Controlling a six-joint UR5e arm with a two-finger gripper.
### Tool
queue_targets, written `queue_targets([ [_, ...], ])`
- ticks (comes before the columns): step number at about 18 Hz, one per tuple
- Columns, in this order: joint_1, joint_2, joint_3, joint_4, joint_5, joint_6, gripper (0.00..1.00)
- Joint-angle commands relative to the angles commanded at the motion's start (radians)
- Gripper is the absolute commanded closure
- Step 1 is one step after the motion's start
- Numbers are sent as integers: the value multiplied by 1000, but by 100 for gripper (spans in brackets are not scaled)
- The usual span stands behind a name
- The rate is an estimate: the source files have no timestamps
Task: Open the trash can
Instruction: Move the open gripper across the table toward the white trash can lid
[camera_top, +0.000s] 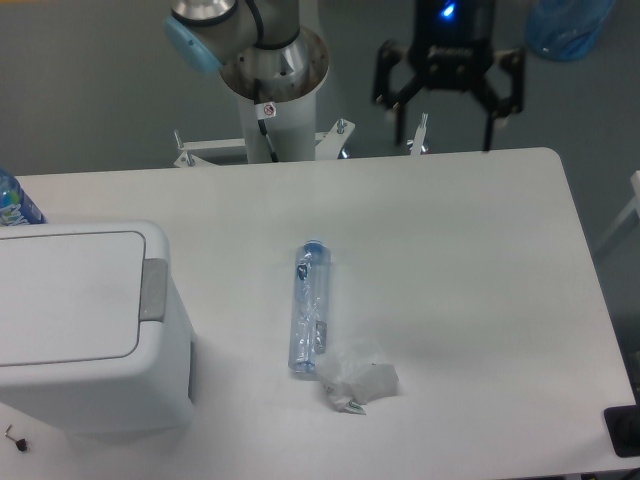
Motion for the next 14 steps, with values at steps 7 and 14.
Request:
queue_targets([
  [7,-137,-55,1,26,0,-152,0],
  [14,-220,-98,-2,101,-2,-316,0],
])
